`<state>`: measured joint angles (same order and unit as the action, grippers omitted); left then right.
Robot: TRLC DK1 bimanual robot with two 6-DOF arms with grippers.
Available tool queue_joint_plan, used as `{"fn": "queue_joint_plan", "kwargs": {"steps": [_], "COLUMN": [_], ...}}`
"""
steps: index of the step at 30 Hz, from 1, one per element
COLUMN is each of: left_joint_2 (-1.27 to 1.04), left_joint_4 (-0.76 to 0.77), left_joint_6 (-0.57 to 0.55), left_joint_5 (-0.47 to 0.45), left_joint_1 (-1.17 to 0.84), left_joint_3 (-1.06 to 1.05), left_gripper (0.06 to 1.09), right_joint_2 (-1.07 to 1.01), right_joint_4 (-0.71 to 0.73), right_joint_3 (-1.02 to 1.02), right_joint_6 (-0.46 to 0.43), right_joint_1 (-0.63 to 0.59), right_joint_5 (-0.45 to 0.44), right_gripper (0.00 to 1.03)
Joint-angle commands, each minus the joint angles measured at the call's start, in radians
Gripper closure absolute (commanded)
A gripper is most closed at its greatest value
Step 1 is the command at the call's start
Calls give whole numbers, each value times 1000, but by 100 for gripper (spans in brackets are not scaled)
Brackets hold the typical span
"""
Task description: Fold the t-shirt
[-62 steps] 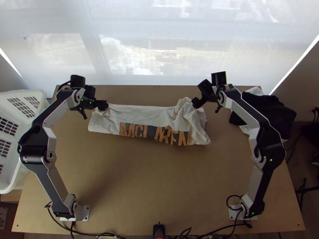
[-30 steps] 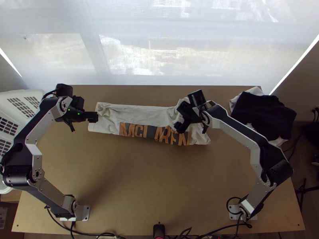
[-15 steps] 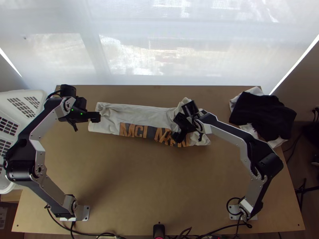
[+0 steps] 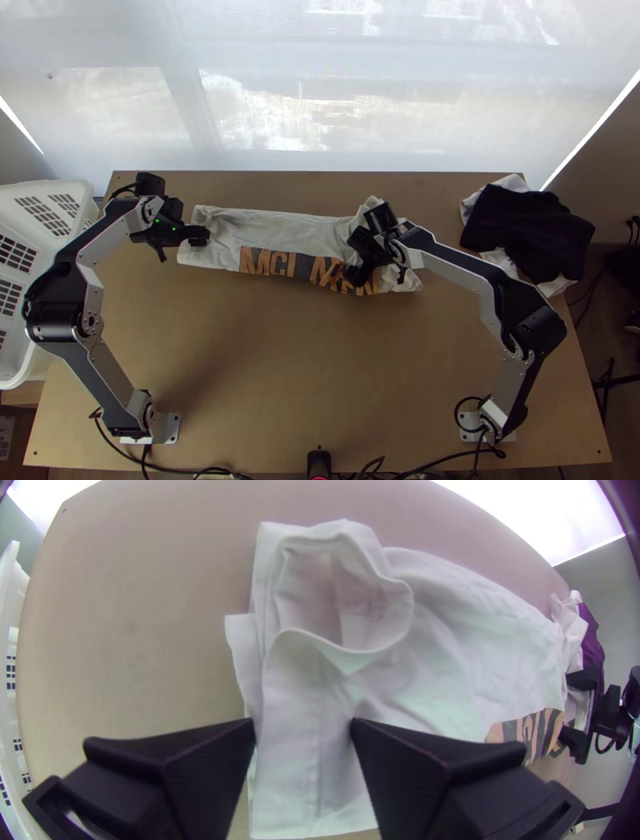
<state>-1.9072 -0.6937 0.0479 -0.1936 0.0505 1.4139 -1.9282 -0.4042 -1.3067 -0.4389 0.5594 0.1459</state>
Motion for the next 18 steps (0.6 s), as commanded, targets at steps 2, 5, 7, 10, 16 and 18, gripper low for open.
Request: {"fn": "queue_joint_plan", "kwargs": {"steps": [2, 5, 7, 10, 16, 18], "left_joint_2": [-16, -15, -12, -1, 34, 46], "left_joint_4": [6, 6, 5, 0, -38, -61], "left_joint_6": [-17, -19, -19, -20, -54, -68], "left_joint_5": [-33, -38, -40, -43, -55, -66], "left_joint_1": [-6, -6, -6, -6, -28, -40], "left_joint_3": [16, 20, 20, 22, 91, 137], "left_gripper": [81, 102, 105, 105, 105, 105], "right_joint_2": [6, 9, 12, 20, 32, 34], "right_joint_4": [2, 1, -1, -4, -5, -7], "right_joint_3": [-5, -5, -5, -2, 4, 4], "right_joint_6": [-1, 0, 2, 2, 2, 3], "right_joint_1": [-4, -4, -6, -7, -9, -9], "right_joint_5": [0, 0, 0, 0, -2, 0], "right_gripper": [5, 5, 5, 5, 5, 5]}}
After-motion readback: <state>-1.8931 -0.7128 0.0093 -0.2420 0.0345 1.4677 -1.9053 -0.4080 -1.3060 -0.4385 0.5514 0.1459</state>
